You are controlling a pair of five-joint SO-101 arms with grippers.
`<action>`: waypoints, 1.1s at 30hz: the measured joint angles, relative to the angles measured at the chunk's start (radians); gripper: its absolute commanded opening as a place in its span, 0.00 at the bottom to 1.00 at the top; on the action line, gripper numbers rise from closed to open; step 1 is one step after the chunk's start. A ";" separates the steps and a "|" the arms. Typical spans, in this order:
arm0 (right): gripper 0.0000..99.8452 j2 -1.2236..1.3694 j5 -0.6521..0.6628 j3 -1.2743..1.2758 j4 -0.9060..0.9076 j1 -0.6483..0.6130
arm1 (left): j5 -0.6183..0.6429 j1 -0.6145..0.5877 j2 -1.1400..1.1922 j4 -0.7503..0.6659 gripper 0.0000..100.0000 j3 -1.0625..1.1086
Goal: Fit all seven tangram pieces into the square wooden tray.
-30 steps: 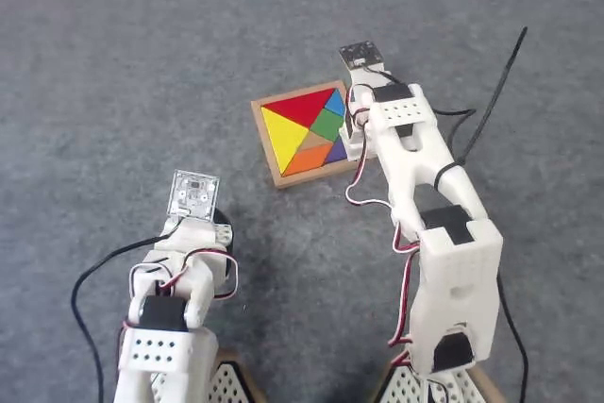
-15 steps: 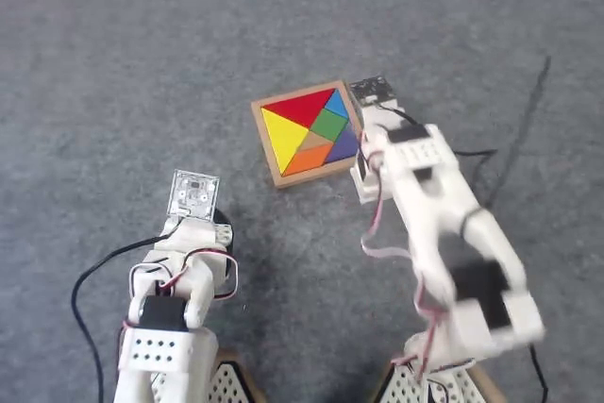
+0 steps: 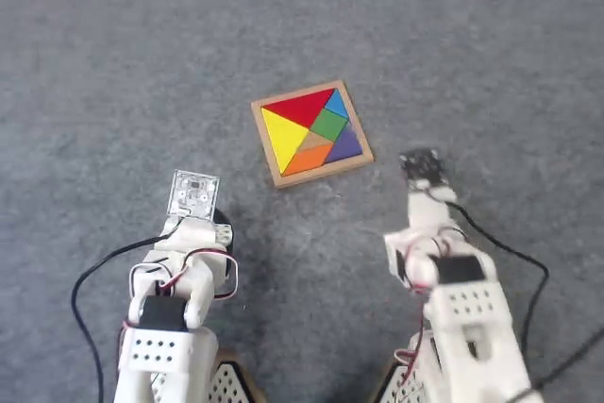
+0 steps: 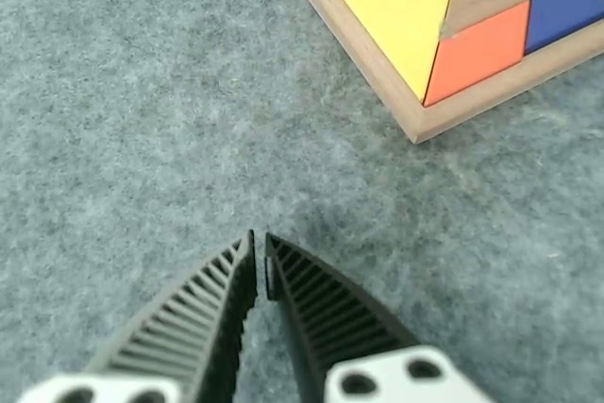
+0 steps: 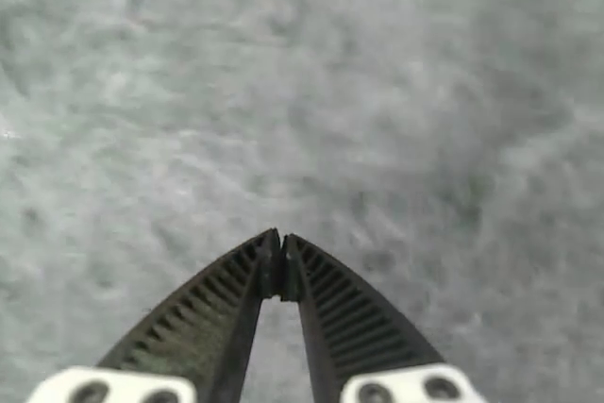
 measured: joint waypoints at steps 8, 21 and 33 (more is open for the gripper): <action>0.03 -0.377 0.103 0.247 0.005 0.100 | 0.000 0.000 0.000 0.000 0.02 0.000; 0.03 -0.753 0.143 0.272 0.238 0.095 | 0.000 0.000 0.000 0.000 0.02 0.000; 0.03 -0.753 0.143 0.272 0.238 0.094 | 0.000 0.000 0.000 0.000 0.02 0.000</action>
